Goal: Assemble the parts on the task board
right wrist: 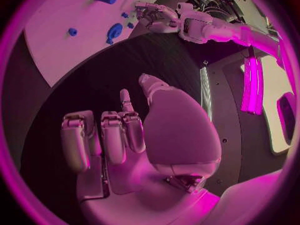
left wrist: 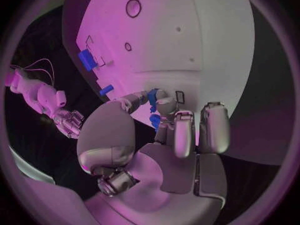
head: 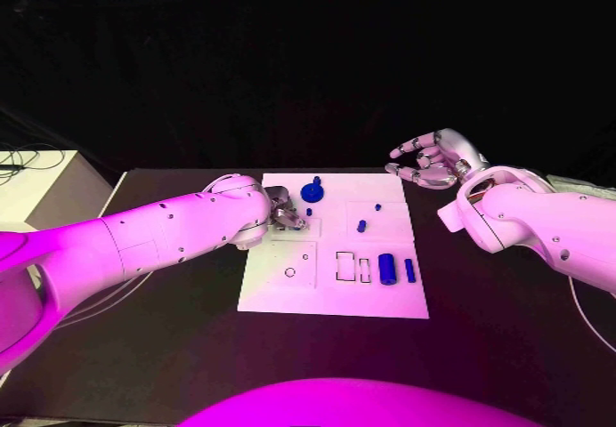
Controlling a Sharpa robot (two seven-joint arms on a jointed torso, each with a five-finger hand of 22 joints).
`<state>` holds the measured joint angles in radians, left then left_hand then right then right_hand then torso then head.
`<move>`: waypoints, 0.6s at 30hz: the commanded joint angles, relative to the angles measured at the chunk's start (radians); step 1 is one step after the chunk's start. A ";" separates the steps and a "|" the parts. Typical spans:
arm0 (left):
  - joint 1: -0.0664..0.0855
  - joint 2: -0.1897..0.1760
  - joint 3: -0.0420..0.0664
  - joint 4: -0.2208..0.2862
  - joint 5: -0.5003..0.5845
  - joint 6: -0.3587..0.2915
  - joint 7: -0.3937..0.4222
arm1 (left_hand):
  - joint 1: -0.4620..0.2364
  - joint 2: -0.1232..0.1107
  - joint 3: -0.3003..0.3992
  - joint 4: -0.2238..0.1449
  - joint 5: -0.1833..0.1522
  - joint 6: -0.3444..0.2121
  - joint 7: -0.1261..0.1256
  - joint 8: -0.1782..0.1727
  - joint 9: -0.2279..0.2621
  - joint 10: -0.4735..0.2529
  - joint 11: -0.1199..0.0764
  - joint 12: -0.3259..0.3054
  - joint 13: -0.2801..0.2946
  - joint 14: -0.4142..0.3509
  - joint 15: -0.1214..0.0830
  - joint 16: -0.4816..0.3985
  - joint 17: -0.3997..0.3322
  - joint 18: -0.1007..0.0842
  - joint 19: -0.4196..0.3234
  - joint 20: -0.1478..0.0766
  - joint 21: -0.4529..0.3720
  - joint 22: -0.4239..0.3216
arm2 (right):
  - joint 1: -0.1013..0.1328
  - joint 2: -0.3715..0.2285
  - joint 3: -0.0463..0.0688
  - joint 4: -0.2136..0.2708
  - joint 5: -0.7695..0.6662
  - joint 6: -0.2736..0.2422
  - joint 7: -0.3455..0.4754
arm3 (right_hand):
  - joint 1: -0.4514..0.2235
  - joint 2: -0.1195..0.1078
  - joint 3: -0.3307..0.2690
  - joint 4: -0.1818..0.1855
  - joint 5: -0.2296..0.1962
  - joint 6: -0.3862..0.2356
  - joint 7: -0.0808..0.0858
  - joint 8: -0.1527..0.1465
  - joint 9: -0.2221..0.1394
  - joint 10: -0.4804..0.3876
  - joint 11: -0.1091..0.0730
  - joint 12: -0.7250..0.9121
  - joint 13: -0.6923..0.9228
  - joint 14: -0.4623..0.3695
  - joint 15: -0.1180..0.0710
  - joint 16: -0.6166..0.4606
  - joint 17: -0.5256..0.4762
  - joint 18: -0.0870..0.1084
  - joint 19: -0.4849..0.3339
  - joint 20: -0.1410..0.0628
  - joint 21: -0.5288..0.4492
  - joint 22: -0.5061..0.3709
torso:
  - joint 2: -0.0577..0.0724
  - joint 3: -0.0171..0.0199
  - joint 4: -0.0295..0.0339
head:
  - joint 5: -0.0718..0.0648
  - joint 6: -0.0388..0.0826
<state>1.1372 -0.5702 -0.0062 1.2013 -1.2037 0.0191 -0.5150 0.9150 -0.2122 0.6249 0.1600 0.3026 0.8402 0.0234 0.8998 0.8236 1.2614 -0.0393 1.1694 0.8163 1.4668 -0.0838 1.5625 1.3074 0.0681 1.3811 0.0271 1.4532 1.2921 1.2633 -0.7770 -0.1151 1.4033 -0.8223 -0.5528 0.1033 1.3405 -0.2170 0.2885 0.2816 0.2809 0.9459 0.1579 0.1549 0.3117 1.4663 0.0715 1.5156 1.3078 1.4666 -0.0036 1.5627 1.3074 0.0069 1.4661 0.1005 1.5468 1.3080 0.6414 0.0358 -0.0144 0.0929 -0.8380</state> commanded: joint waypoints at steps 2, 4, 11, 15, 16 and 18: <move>-0.004 0.003 -0.002 -0.001 0.011 0.029 0.001 | 0.012 0.000 -0.012 0.002 -0.002 0.001 0.005 -0.006 -0.001 -0.009 0.002 0.006 -0.001 0.097 -0.006 -0.004 0.240 -0.005 -0.001 0.000 -0.003 0.001 | 0.000 -0.001 0.001 0.001 -0.004 0.012 0.014 | -0.009 0.002 -0.003 0.003 -0.008 -0.009 0.001 0.006 0.001 0.058 0.004 -0.005 0.219 0.094 0.006 -0.007 0.220 0.001 0.089 0.005 -0.007 0.243 | 0.000 -0.0004 -0.0001 | -0.001 -0.001; -0.004 0.003 -0.002 -0.003 0.011 0.028 0.001 | 0.013 -0.001 -0.020 0.007 -0.003 0.001 0.005 -0.007 -0.001 -0.009 0.002 0.006 -0.001 0.097 -0.006 -0.003 0.240 -0.005 -0.002 0.000 -0.003 0.000 | 0.000 -0.001 0.001 0.001 -0.003 0.012 0.014 | -0.011 0.002 -0.004 0.004 -0.010 -0.009 0.001 0.006 0.002 0.058 0.003 -0.006 0.218 0.094 0.005 -0.007 0.220 0.001 0.090 0.005 -0.007 0.244 | 0.000 -0.0001 -0.0002 | -0.001 0.000; -0.004 0.001 -0.002 -0.004 0.011 0.028 0.001 | 0.022 -0.005 -0.063 0.029 -0.002 0.003 0.006 -0.009 0.000 -0.011 0.003 0.007 -0.003 0.097 -0.005 -0.003 0.240 -0.005 -0.001 0.000 -0.004 0.000 | 0.000 -0.001 0.001 0.001 -0.003 0.013 0.014 | -0.014 0.002 -0.006 0.004 -0.013 -0.009 0.000 0.007 0.002 0.058 0.003 -0.005 0.219 0.094 0.005 -0.007 0.219 0.001 0.089 0.005 -0.007 0.243 | 0.000 -0.0007 -0.0004 | -0.001 0.000; -0.004 -0.001 -0.002 -0.003 0.010 0.032 0.001 | 0.032 -0.014 -0.108 0.053 -0.003 0.003 0.007 -0.011 0.002 -0.012 0.003 0.010 -0.003 0.097 -0.005 -0.003 0.241 -0.006 0.002 0.000 -0.003 0.005 | -0.001 -0.002 0.001 0.002 -0.003 0.011 0.017 | -0.016 0.002 -0.007 0.005 -0.013 -0.009 0.000 0.007 0.003 0.058 0.003 -0.006 0.218 0.093 0.005 -0.007 0.219 0.001 0.089 0.005 -0.008 0.243 | -0.001 -0.0003 0.0002 | -0.002 0.001; -0.004 -0.001 -0.002 -0.002 0.009 0.033 0.001 | 0.036 -0.018 -0.124 0.062 -0.003 0.003 0.007 -0.011 0.003 -0.013 0.003 0.010 -0.005 0.097 -0.005 -0.003 0.240 -0.006 0.002 0.000 -0.004 0.004 | -0.001 -0.003 0.001 0.002 -0.003 0.010 0.019 | -0.016 0.002 -0.007 0.005 -0.013 -0.009 0.000 0.007 0.003 0.058 0.003 -0.006 0.218 0.093 0.005 -0.007 0.219 0.001 0.089 0.005 -0.008 0.243 | 0.000 -0.0003 0.0003 | -0.002 0.001; -0.004 -0.002 -0.002 -0.002 0.008 0.035 0.002 | 0.039 -0.019 -0.134 0.068 -0.005 0.003 0.007 -0.011 0.003 -0.012 0.003 0.011 -0.004 0.097 -0.005 -0.003 0.241 -0.006 0.002 0.001 -0.003 0.005 | -0.001 -0.003 0.001 0.003 -0.003 0.009 0.021 | -0.018 0.003 -0.008 0.005 -0.014 -0.009 0.000 0.008 0.003 0.058 0.003 -0.006 0.219 0.093 0.005 -0.007 0.219 0.002 0.089 0.005 -0.009 0.242 | 0.000 0.0000 0.0004 | -0.003 0.001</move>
<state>1.1371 -0.5721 -0.0058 1.1985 -1.2007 0.0228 -0.5137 0.9443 -0.2334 0.4947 0.2294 0.3026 0.8408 0.0237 0.8919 0.8261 1.2578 -0.0356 1.1771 0.8125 1.4668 -0.0838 1.5625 1.3074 0.0681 1.3811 0.0271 1.4532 1.2967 1.2632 -0.7797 -0.1151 1.4045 -0.8221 -0.5525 0.1061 1.3321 -0.2148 0.2856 0.2844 0.2707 0.9460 0.1579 0.1584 0.3133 1.4663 0.0715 1.5156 1.3079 1.4666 -0.0036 1.5587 1.3074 0.0069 1.4661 0.1005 1.5429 1.3077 0.6408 0.0353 -0.0146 0.0908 -0.8375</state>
